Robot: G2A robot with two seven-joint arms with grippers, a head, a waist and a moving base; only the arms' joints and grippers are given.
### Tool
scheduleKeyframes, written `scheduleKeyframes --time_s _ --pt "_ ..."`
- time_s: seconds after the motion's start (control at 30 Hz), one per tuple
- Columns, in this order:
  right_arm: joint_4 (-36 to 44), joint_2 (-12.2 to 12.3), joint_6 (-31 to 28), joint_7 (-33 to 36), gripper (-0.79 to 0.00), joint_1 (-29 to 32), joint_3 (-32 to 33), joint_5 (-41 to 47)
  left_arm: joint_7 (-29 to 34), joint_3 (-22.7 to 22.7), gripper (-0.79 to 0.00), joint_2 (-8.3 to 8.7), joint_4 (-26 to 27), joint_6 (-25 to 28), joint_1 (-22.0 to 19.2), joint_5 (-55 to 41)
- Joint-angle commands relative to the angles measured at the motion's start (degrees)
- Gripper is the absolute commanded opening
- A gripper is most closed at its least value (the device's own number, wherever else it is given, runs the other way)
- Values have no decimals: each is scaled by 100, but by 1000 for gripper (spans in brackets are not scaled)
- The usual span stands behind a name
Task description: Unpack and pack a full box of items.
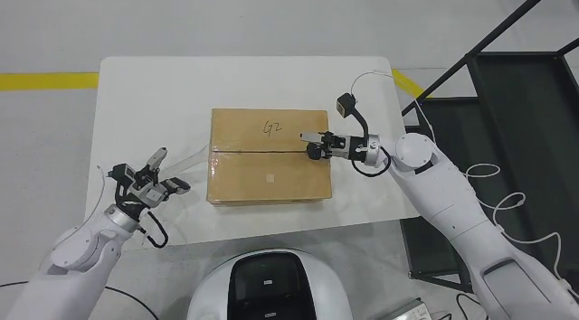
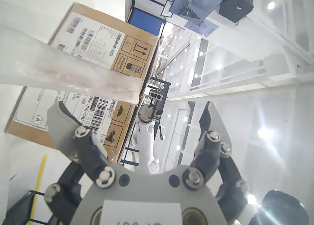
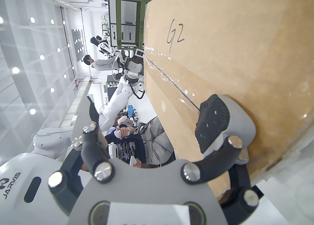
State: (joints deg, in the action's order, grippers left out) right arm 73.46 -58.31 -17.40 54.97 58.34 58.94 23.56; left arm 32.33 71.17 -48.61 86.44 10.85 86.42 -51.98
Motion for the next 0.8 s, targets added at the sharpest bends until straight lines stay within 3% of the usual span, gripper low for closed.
scheduleKeyframes --time_s 0.0,0.13,0.37,0.43,0.47,0.63,0.77 --pt "0 0 0 0 0 0 0 0 7 -41 0 -39 -129 -295 -43 -361" --pt "0 0 0 0 0 0 0 0 -257 -206 0 -149 -432 -470 -181 -709" --pt "0 0 0 0 0 0 0 0 -610 -470 -9 -329 -708 -128 -352 -681" --pt "0 0 0 0 0 0 0 0 -709 -494 -348 -365 -744 -66 -335 -688" --pt "0 0 0 0 0 0 0 0 -726 -493 -413 -377 -758 -97 -326 -704" --pt "0 0 0 0 0 0 0 0 -849 -380 -382 -415 -786 -81 -223 -750" --pt "0 0 0 0 0 0 0 0 -806 -267 -449 -440 -795 -105 -168 -855"
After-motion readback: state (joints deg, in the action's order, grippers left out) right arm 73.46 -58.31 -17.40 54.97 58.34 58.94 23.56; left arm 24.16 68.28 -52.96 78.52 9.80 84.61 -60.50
